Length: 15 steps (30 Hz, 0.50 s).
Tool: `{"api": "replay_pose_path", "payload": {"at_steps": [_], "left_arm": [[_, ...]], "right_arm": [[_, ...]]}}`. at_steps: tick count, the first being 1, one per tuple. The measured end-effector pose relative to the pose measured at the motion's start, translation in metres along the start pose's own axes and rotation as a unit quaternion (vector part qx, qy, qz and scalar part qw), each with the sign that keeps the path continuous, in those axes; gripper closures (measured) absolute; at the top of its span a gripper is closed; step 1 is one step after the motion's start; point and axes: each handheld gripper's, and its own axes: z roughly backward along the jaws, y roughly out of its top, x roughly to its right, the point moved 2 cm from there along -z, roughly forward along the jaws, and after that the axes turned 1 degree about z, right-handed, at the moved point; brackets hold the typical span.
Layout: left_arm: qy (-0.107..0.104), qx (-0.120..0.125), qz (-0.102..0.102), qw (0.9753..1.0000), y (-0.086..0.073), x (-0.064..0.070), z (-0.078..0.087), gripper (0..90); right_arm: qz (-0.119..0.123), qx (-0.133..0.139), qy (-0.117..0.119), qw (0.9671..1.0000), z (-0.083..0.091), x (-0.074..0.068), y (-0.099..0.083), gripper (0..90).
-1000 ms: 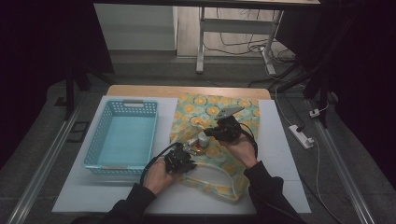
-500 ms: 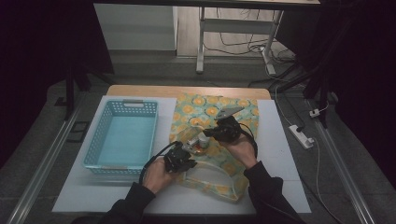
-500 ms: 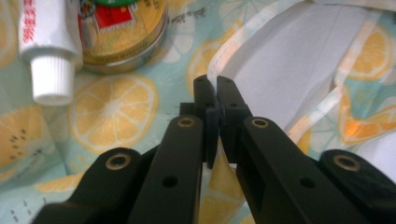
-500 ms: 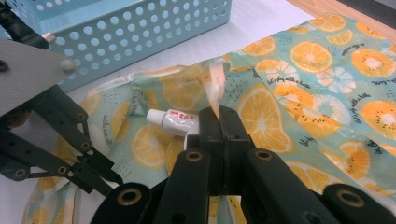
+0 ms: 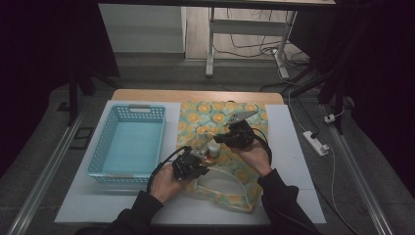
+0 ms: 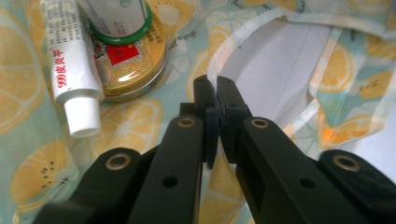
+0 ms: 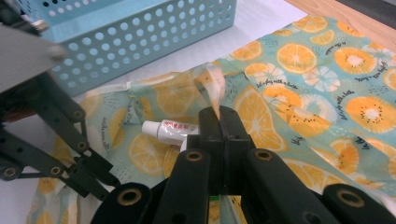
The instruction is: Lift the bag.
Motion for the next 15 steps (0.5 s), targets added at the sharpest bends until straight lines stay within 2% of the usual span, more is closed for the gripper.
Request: {"api": "replay_pose_path", "payload": {"at_steps": [4,8,15], "left_arm": [[-0.003,0.002,0.009,1.0,0.004,0.0,0.004,88.9],[0.0,0.002,0.008,1.0,0.009,0.001,0.008,88.9],[-0.01,0.01,0.017,0.9998,0.017,-0.001,0.018,88.9]], "right_arm": [[0.001,-0.003,0.002,1.0,0.003,-0.001,0.001,89.6],[0.005,-0.006,0.001,1.0,0.007,0.0,0.004,89.6],[0.008,-0.006,0.003,0.9999,0.015,-0.001,0.011,89.6]]}}
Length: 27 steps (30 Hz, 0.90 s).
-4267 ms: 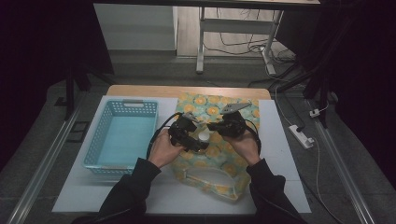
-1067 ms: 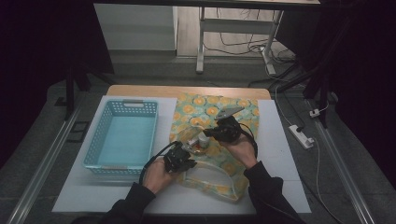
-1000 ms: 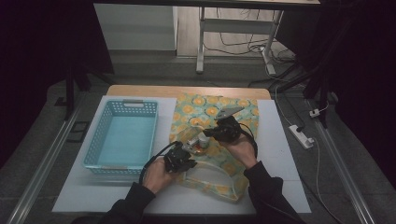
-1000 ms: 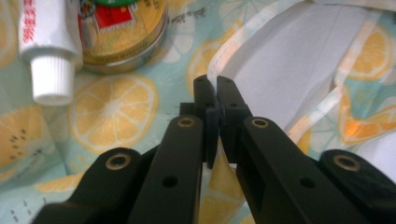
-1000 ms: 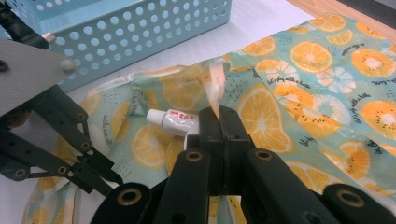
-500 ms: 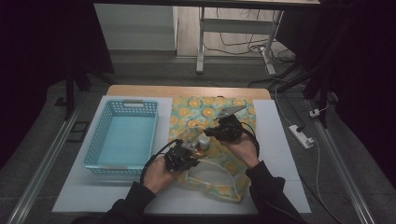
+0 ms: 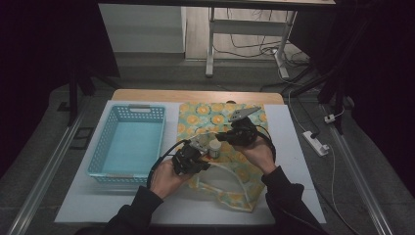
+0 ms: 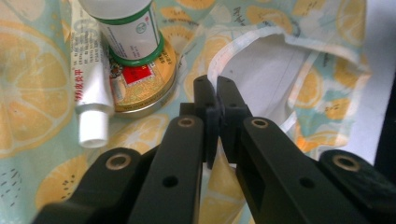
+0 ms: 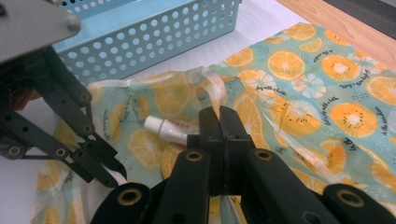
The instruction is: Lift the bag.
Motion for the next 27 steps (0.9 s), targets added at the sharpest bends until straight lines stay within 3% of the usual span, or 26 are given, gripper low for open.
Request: {"api": "replay_pose_path", "payload": {"at_steps": [12,27], "left_arm": [[-0.03,0.024,0.031,0.9988,0.014,-0.012,0.02,88.9],[-0.039,0.032,0.037,0.998,0.031,-0.023,0.043,89.0]], "right_arm": [[0.005,0.0,0.008,1.0,0.008,-0.004,0.012,89.6],[0.015,0.002,0.015,0.9998,0.019,-0.01,0.023,89.6]]}}
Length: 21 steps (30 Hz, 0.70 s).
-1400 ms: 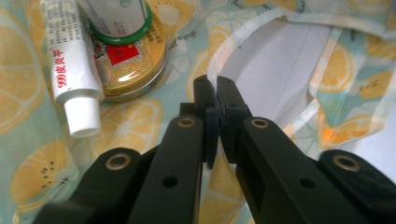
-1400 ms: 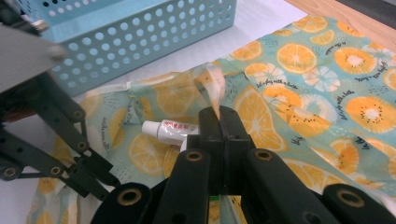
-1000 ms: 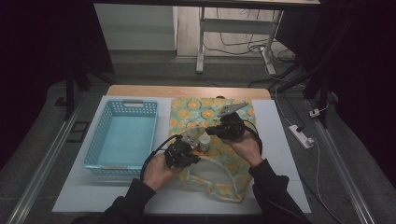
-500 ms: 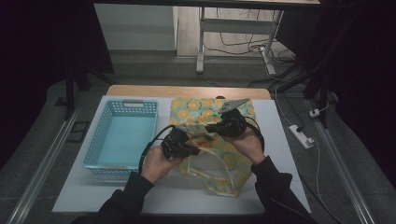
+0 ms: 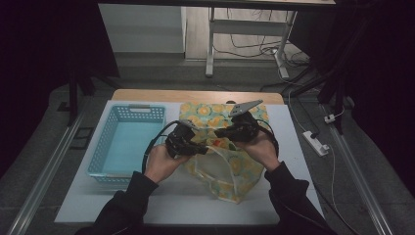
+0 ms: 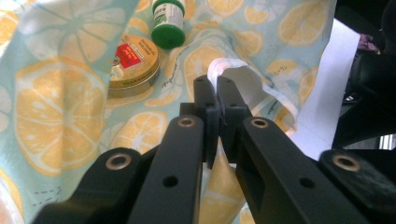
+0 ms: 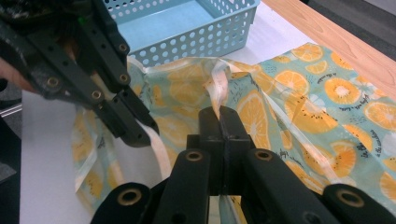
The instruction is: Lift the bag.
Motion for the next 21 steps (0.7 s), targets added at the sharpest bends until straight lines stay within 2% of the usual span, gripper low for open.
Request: {"api": "replay_pose_path", "payload": {"at_steps": [8,13,21], "left_arm": [[-0.01,0.01,0.004,0.9999,0.013,-0.005,0.014,89.0],[-0.024,0.021,0.009,0.9994,0.02,-0.009,0.023,89.0],[-0.025,0.036,0.012,0.999,0.033,-0.013,0.038,89.0]], "right_arm": [[-0.006,0.008,0.005,0.9999,0.011,0.0,0.005,89.7],[-0.005,0.009,0.005,0.9999,0.017,-0.001,0.01,89.6],[0.004,0.009,0.003,0.9999,0.024,-0.003,0.019,89.7]]}}
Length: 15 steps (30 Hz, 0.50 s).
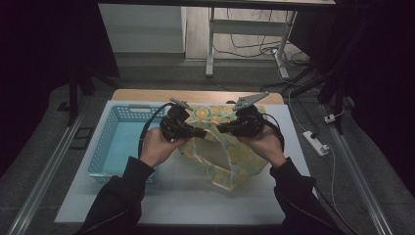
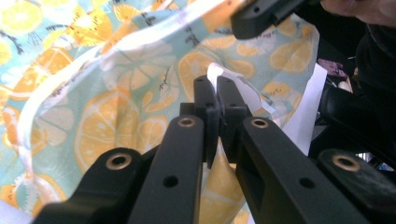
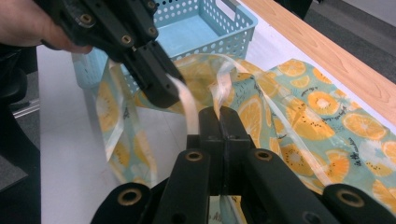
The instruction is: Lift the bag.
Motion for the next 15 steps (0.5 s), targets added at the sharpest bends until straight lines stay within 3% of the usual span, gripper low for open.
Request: {"api": "replay_pose_path", "payload": {"at_steps": [8,15], "left_arm": [[0.016,0.007,-0.018,0.9997,0.016,0.004,0.017,89.0],[0.02,0.024,-0.028,0.9991,0.032,0.007,0.033,89.0]], "right_arm": [[-0.001,0.015,0.011,0.9998,0.011,-0.003,0.013,89.7],[0.009,0.022,-0.002,0.9997,0.025,-0.002,0.027,89.7]]}}
